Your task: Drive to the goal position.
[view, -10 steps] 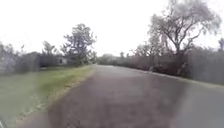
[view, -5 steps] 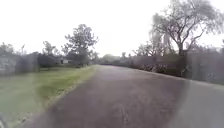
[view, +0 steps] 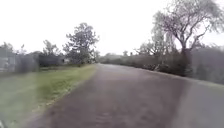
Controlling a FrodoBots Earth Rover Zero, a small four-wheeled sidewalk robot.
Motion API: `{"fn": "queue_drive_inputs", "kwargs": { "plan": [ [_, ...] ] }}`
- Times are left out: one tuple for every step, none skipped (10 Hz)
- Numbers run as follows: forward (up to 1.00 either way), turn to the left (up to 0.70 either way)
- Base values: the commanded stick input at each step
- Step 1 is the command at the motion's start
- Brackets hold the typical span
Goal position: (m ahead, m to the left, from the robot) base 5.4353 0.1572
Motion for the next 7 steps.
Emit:
{"fn": "queue_drive_inputs", "kwargs": {
  "plan": [
    [0.70, -0.35],
    [0.70, -0.35],
    [0.70, -0.35],
    [0.70, -0.35],
    [0.70, -0.35],
    [0.70, -0.35],
    [0.70, -0.35]
  ]
}}
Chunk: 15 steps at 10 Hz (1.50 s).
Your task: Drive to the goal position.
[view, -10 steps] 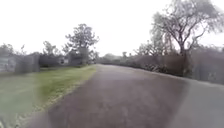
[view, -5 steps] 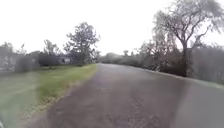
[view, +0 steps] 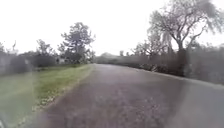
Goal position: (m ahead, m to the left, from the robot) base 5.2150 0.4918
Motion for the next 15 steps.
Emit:
{"fn": "queue_drive_inputs", "kwargs": {
  "plan": [
    [0.70, -0.35],
    [0.70, -0.35],
    [0.70, -0.35],
    [0.70, -0.15],
    [0.70, -0.03],
    [0.70, -0.02],
    [0.70, -0.01],
    [0.70, 0.00],
    [0.70, 0.00],
    [0.70, 0.00],
    [0.70, 0.00],
    [0.70, 0.00],
    [0.70, 0.00],
    [0.70, 0.00],
    [0.70, 0.00]
  ]
}}
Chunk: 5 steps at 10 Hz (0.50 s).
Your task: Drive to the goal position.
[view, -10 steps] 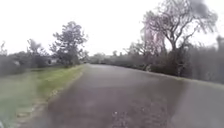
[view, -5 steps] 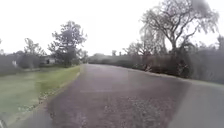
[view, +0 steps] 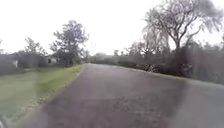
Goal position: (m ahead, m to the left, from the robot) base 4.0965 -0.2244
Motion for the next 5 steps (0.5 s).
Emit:
{"fn": "queue_drive_inputs", "kwargs": {
  "plan": [
    [0.70, 0.00],
    [0.70, 0.00],
    [0.70, 0.00],
    [0.70, 0.00],
    [0.70, 0.00]
  ]
}}
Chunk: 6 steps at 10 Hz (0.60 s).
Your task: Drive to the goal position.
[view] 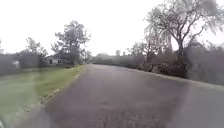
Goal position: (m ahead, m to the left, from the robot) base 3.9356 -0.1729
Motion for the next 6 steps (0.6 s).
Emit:
{"fn": "queue_drive_inputs", "kwargs": {
  "plan": [
    [0.70, 0.00],
    [0.70, 0.00],
    [0.70, 0.00],
    [0.70, -0.05],
    [0.70, -0.14],
    [0.70, -0.24]
  ]
}}
